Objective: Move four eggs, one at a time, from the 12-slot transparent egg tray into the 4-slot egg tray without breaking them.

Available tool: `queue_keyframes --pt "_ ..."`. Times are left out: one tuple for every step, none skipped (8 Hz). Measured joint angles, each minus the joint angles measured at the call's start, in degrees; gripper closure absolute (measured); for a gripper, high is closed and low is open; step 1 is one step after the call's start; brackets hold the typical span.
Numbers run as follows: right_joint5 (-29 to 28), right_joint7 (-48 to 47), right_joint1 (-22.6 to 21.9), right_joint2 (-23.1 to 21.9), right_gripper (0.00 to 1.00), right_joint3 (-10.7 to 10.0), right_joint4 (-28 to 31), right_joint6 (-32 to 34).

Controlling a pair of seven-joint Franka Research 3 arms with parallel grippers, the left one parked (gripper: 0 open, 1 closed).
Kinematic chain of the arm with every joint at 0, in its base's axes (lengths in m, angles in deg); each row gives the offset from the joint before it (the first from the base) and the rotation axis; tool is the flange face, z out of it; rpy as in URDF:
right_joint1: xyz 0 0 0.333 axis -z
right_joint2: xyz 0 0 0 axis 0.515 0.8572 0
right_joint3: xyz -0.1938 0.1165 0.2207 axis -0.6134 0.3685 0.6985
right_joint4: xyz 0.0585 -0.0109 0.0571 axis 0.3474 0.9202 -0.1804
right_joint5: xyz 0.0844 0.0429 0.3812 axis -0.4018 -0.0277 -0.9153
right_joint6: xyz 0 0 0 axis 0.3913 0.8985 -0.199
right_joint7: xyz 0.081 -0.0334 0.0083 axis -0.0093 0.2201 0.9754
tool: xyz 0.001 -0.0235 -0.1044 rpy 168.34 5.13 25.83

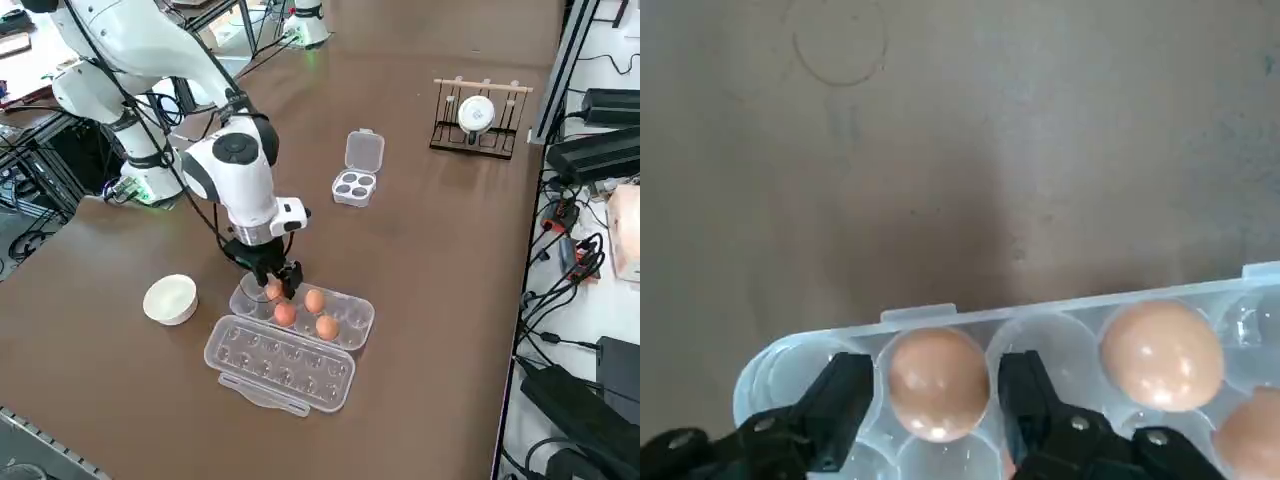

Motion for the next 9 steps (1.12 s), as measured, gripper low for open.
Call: queue_keyframes --pt "0.0 0.2 0.0 0.2 0.30 0.0 0.0 -0.4" --pt "0.0 0.4 0.3 0.2 0.34 0.0 0.0 -0.5" --pt "0.0 0.4 0.4 0.1 0.41 0.0 0.0 -0.3" --pt "0.0 0.4 0.4 0.1 0.42 0.0 0.0 -0.3" --pt "0.0 0.4 0.5 0.1 0.42 0.0 0.0 -0.3" --pt "0.0 0.4 0.5 0.1 0.42 0.0 0.0 -0.3" --pt "0.0 0.4 0.5 0.1 0.42 0.0 -0.1 -0.2" --pt "-0.5 0.4 0.6 0.1 0.42 0.0 -0.6 0.8" --pt "-1.6 0.4 0.6 -0.1 0.42 0.0 -2.2 3.6"
